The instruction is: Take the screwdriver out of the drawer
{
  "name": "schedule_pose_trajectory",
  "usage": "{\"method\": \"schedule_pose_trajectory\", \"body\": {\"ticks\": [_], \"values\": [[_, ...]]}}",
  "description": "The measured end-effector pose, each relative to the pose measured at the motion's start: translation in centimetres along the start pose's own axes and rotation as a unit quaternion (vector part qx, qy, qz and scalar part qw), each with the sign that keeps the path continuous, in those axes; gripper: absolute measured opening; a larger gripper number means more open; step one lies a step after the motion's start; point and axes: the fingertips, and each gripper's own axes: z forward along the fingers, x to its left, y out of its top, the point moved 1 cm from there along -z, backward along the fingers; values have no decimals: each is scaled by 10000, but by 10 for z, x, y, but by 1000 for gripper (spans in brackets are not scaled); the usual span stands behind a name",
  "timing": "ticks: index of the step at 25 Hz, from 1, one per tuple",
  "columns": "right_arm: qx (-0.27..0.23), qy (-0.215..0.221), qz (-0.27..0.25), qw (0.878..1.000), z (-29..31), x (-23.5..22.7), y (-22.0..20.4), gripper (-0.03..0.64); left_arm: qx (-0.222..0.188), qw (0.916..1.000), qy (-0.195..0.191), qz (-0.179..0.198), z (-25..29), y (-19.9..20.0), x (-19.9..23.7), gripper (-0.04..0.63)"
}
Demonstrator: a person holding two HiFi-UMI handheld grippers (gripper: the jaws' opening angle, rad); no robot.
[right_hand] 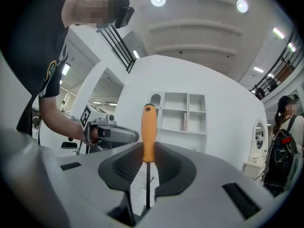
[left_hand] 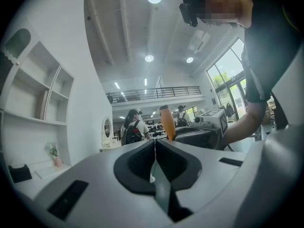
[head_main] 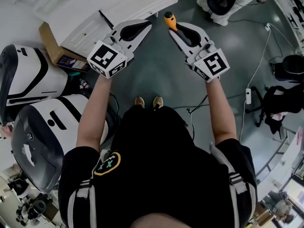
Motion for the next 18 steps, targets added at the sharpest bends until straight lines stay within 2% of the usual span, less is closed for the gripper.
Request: {"method": "schedule_pose_trajectory", "body": {"ticks": [18], "values": [[40,-23,-64,10000,21,14,2,87,-55,10000,-29,-24,-24,1,13,21]]}}
